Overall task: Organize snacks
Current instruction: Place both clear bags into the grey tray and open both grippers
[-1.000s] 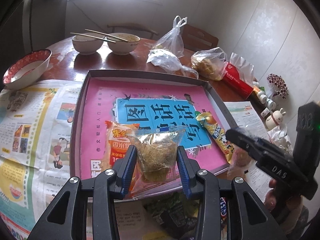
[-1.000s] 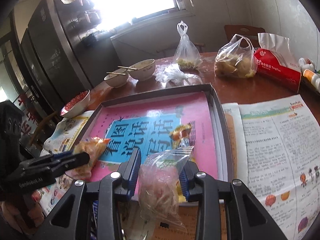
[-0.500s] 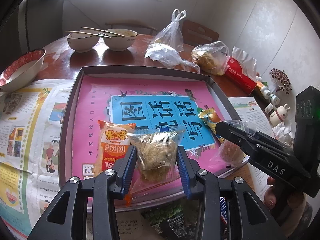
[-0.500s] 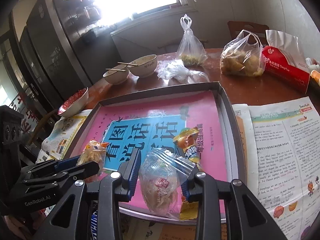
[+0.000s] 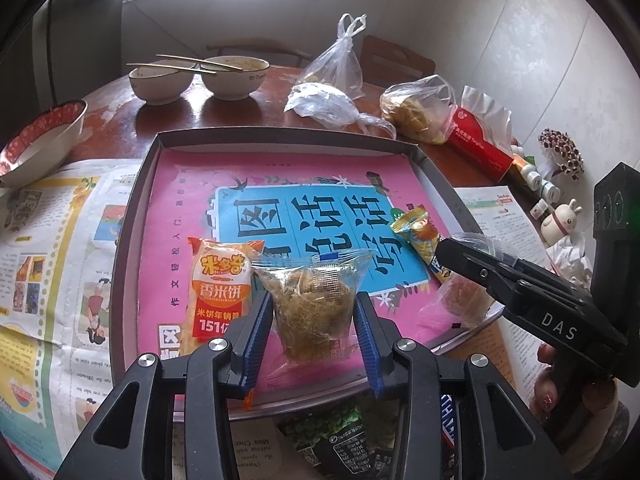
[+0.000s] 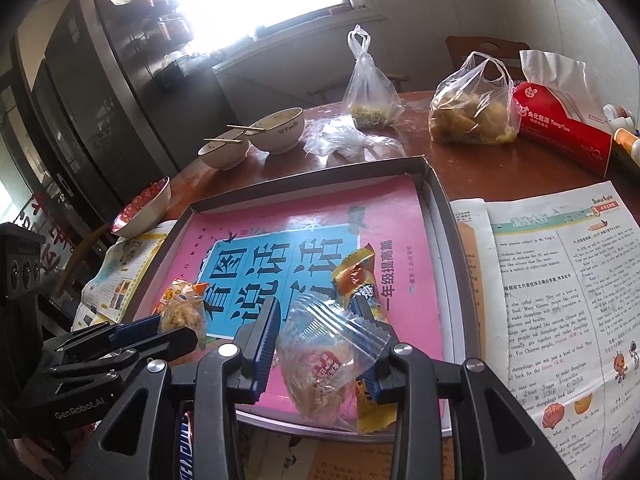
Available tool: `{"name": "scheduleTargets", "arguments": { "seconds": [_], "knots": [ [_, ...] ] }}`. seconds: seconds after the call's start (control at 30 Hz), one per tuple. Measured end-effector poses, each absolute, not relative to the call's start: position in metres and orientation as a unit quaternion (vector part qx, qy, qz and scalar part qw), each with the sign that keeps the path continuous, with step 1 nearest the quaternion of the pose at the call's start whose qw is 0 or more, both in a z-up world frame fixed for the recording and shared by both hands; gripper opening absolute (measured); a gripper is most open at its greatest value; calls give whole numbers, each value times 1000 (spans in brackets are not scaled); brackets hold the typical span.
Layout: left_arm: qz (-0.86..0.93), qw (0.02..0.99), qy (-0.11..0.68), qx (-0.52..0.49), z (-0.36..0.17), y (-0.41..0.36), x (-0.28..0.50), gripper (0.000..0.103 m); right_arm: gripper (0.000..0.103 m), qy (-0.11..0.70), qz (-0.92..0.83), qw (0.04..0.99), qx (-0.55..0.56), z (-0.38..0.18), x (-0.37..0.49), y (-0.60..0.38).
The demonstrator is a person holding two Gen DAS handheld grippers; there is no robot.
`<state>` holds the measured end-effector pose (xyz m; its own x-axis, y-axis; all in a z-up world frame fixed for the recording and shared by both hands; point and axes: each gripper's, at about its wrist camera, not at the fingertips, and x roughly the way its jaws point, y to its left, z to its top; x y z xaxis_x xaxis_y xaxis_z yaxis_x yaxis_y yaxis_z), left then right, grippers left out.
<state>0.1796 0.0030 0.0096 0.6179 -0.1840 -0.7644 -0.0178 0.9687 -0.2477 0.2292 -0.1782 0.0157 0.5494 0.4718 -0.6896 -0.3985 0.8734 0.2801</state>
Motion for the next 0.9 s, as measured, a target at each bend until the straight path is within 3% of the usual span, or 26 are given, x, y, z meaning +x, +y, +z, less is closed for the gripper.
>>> {"name": "scheduleTargets", "arguments": {
  "seconds": [0.6,0.9],
  "knots": [
    [-39,896,427,-113,20,8,165,60,51,397,235,885,57,24,223,-193],
    [-34,900,418,-117,28,12,151,62,58,384,233,891,64,34,212,-200]
  ]
}}
